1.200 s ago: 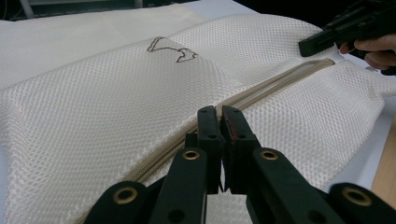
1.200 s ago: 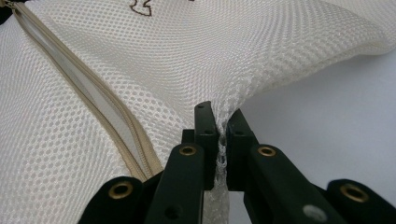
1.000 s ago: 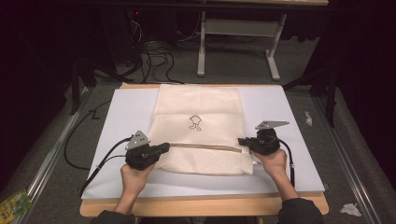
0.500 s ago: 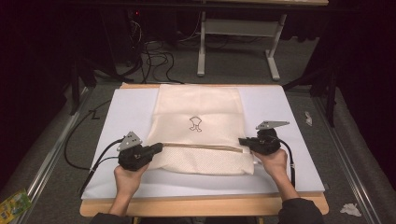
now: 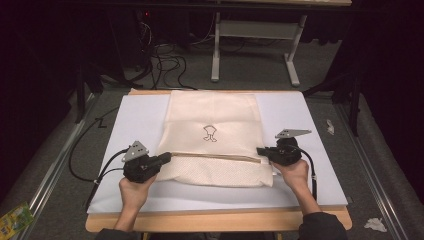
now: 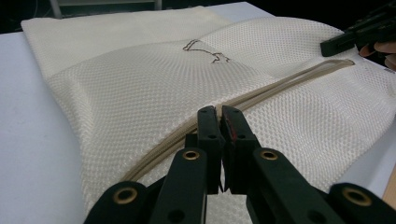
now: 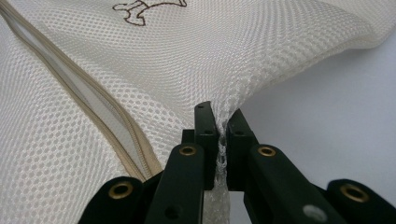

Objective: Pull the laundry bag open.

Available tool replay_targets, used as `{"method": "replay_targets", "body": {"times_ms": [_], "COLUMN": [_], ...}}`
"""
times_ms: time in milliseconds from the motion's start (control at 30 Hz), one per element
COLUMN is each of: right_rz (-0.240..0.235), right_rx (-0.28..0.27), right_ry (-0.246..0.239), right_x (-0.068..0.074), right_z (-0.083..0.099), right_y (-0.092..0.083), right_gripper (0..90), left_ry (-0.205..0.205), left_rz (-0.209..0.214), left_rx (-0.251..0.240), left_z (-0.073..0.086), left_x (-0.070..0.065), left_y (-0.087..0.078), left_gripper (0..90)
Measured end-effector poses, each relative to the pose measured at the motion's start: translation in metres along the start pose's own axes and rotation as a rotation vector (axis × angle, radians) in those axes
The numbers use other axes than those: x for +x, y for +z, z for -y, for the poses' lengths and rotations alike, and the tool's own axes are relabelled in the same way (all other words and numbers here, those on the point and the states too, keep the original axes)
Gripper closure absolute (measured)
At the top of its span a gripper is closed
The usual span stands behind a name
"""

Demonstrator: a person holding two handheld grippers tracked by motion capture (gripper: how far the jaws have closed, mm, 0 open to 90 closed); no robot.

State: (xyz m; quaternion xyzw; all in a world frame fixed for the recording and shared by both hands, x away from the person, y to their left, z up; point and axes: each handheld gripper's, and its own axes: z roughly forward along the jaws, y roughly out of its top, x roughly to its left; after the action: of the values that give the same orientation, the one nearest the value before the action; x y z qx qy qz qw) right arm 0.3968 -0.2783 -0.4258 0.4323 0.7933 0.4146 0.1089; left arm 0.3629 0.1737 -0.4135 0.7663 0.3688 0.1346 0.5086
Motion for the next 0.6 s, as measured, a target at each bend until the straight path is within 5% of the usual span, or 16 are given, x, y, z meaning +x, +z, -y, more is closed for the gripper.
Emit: {"method": "replay_targets", "body": {"times_ms": [600], "right_rz": [0.010], "right_rx": [0.001], "right_ry": [0.003], "right_x": [-0.002], "right_z": [0.001], "right_y": [-0.002], "right_gripper": [88.0], "left_ry": [-0.036], "left_rz": [-0.027], "left_rx": [-0.028], "left_z": [0.004], "left_x": [0.010], "left_y": [-0.013], "left_gripper": [87.5]}}
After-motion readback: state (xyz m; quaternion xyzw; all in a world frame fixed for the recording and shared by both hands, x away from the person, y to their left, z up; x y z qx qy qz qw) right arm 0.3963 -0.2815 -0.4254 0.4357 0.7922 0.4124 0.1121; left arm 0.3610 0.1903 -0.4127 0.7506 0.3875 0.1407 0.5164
